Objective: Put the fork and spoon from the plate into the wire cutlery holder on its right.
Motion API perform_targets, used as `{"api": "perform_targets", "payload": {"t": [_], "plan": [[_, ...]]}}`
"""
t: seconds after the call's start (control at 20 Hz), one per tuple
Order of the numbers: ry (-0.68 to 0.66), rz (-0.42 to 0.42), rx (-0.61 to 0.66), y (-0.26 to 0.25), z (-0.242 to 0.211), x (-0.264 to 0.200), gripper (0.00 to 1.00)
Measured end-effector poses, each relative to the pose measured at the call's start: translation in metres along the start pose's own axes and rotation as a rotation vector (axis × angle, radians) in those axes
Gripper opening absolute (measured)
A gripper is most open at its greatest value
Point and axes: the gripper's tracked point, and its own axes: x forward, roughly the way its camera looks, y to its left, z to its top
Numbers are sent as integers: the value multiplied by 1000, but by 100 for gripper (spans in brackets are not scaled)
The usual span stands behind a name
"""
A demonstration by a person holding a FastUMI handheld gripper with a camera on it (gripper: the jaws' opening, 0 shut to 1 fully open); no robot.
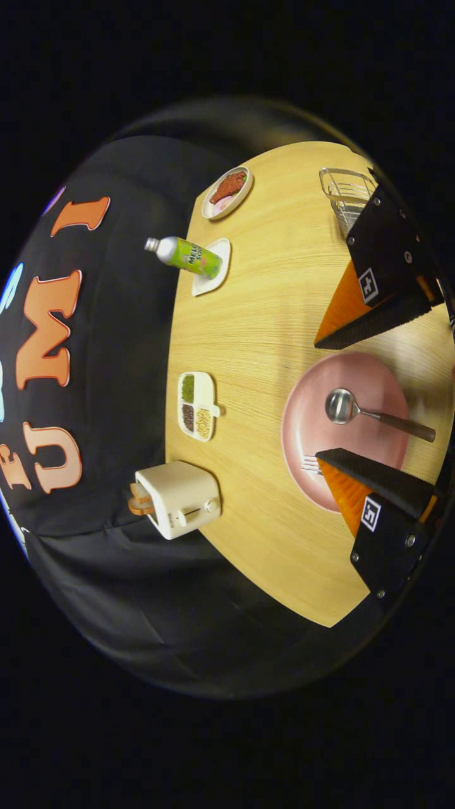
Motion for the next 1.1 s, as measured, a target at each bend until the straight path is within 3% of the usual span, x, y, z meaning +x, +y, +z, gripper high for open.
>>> {"api": "perform_targets", "payload": {"t": [0.5, 0.6, 0.7, 0.75, 1.1], "plan": [[214, 3, -7, 14, -70, 22, 77], [253, 11, -1, 17, -81, 26, 69], [289, -3, 2, 16, -90, 30, 54], [299, -9, 4, 16, -91, 30, 41], [367, -5, 57, 18, -96, 32, 18]]}}
